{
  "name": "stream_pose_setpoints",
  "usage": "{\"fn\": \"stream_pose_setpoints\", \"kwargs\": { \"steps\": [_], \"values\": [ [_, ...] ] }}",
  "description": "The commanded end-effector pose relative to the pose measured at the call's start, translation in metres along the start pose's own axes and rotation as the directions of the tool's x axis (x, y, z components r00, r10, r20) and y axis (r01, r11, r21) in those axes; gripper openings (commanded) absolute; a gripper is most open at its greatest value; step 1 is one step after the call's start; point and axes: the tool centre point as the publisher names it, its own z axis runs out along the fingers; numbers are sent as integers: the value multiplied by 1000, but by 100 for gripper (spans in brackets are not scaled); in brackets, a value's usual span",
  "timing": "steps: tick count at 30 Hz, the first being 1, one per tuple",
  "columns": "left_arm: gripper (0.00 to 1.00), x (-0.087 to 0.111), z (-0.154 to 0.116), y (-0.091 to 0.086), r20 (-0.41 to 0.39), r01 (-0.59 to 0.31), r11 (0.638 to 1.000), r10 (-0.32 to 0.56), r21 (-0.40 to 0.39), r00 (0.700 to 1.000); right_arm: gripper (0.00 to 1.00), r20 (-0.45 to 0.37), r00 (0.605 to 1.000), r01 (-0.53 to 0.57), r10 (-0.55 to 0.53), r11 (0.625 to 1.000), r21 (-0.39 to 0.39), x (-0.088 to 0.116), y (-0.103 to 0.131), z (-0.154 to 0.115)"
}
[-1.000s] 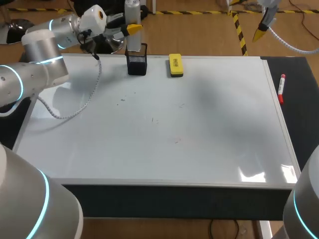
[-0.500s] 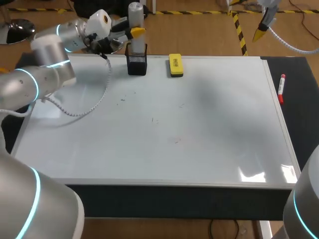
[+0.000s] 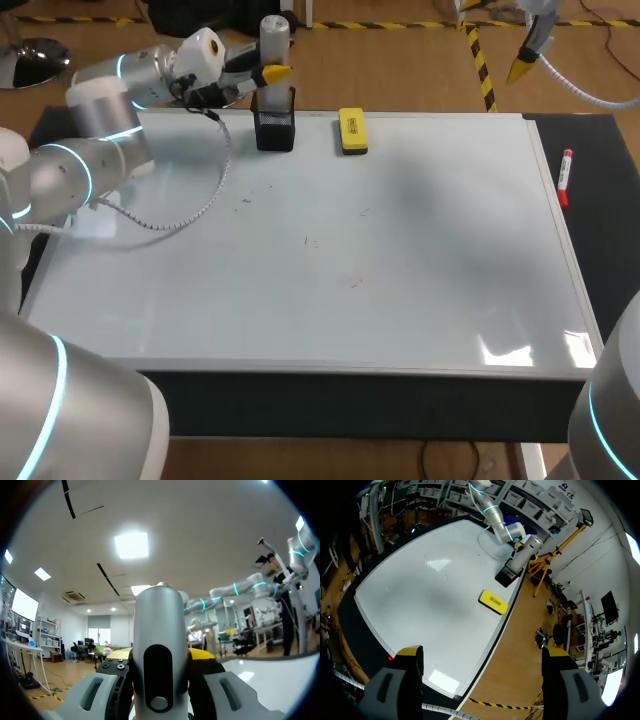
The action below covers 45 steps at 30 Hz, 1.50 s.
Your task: Pick up the inspection probe, press it on each red-marked spot on the whiteboard one by one, put down the probe, pick up the eraser, and wipe off all the red marks.
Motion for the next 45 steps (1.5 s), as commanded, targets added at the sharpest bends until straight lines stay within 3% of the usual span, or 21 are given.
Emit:
{"fn": "stream_pose_setpoints", "kwargs": {
  "steps": [1, 11, 35, 39, 41, 42, 44, 45],
  "values": [
    [0, -7, -5, 5, -94, 4, 1000, -4, 4, 996, 100, -5, 1000, 1, -1, 1000, 3, -1, 0, -1],
    [0, -6, -14, 19, -85, 24, 1000, -25, -10, 996, 100, -5, 1000, 1, -1, 1000, 3, -1, 0, -1],
    [0, -5, -19, 33, -82, 52, 998, -53, -18, 995, 100, -5, 1000, 1, -1, 1000, 3, -1, 0, -1],
    [34, -4, -18, 33, -83, 52, 998, -53, -22, 995, 100, -5, 1000, 1, -1, 1000, 3, -1, 0, -1],
    [60, -3, -18, 32, -82, 51, 998, -52, -23, 995, 100, -5, 1000, 1, -1, 1000, 3, -1, 0, -1],
    [79, -2, -18, 32, -82, 51, 998, -53, -25, 995, 100, -5, 1000, 1, -1, 1000, 3, -1, 0, -1],
    [100, -2, -17, 32, -83, 52, 998, -54, -27, 995, 100, -5, 1000, 1, -1, 1000, 3, -1, 0, -1],
    [100, -1, -17, 32, -83, 52, 998, -54, -29, 995, 100, -5, 1000, 1, -1, 1000, 3, -1, 0, -1]
  ]
}}
